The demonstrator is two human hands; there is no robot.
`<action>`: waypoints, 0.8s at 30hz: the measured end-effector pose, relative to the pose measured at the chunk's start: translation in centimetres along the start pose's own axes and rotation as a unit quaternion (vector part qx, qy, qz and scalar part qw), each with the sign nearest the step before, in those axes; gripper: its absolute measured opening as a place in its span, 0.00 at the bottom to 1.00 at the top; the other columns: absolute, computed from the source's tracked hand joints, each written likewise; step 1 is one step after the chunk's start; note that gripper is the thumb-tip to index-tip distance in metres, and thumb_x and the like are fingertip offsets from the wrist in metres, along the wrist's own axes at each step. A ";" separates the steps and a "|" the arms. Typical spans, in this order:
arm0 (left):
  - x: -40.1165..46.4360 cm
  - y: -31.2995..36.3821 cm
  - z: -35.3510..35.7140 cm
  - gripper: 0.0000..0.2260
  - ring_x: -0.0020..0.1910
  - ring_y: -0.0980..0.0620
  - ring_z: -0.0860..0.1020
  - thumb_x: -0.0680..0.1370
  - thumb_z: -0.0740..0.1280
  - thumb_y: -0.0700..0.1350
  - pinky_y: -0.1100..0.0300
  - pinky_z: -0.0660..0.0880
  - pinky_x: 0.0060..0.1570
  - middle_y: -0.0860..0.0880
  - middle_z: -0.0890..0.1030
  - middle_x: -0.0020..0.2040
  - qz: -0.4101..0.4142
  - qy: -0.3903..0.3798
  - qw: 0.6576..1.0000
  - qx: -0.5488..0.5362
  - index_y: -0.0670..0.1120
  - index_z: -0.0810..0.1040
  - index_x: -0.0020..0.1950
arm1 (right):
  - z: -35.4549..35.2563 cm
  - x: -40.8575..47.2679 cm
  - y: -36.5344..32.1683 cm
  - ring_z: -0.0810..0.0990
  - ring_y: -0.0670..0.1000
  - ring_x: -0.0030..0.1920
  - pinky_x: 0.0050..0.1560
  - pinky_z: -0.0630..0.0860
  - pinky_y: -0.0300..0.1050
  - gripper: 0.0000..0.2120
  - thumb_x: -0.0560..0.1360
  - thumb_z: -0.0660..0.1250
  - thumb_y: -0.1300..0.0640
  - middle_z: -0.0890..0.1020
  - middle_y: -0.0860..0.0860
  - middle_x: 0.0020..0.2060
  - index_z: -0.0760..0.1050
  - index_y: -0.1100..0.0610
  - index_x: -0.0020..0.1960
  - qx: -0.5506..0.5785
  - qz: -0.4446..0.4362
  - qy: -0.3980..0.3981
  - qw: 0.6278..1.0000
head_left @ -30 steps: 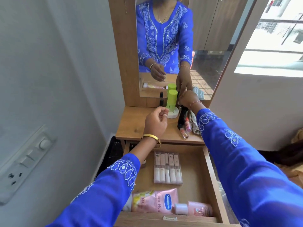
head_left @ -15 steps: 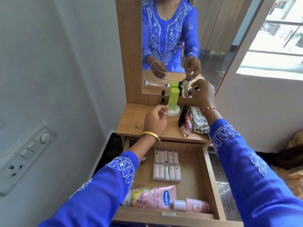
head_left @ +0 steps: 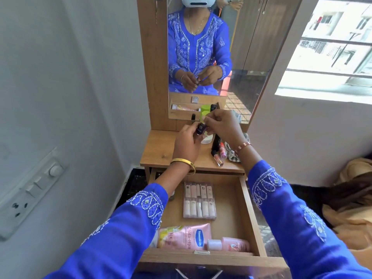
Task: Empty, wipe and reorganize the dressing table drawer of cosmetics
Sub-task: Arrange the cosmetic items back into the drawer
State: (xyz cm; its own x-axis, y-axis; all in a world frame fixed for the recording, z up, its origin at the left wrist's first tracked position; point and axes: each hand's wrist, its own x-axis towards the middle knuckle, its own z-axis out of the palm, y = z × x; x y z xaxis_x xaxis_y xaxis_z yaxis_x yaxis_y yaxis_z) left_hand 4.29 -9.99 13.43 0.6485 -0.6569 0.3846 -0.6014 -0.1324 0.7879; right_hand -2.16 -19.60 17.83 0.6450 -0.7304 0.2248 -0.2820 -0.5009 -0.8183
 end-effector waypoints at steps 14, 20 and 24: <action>-2.1 -1.7 -0.5 0.19 0.62 0.48 0.74 0.75 0.67 0.40 0.65 0.67 0.56 0.44 0.77 0.62 -0.100 0.008 0.994 -0.041 0.42 0.72 0.66 | 0.3 1.9 6.0 0.79 0.58 0.52 0.51 0.75 0.48 0.13 0.72 0.64 0.66 0.82 0.57 0.52 0.78 0.60 0.55 -0.270 0.059 -0.017 0.961; -2.3 -2.0 -0.7 0.20 0.60 0.46 0.75 0.74 0.67 0.40 0.53 0.72 0.62 0.43 0.78 0.61 -0.121 0.010 0.991 -0.060 0.42 0.72 0.66 | -0.1 1.4 6.0 0.79 0.58 0.49 0.50 0.77 0.50 0.11 0.71 0.66 0.67 0.81 0.59 0.48 0.77 0.63 0.53 -0.192 0.043 0.056 0.979; -2.6 -1.8 -1.0 0.18 0.58 0.48 0.76 0.75 0.66 0.40 0.62 0.71 0.56 0.44 0.79 0.59 -0.132 0.025 0.987 -0.084 0.41 0.73 0.65 | -0.7 0.6 5.4 0.80 0.52 0.42 0.46 0.78 0.44 0.11 0.70 0.70 0.62 0.80 0.53 0.41 0.78 0.61 0.53 -0.009 0.082 0.105 0.991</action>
State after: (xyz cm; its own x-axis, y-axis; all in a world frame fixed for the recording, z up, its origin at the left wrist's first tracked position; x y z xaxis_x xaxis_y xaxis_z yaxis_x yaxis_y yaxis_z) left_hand 4.11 -7.31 11.47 0.7966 -0.5786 0.1752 -0.3255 -0.1663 0.9308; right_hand -3.85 -23.06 13.91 0.4278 -0.8823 0.1962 -0.3840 -0.3739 -0.8442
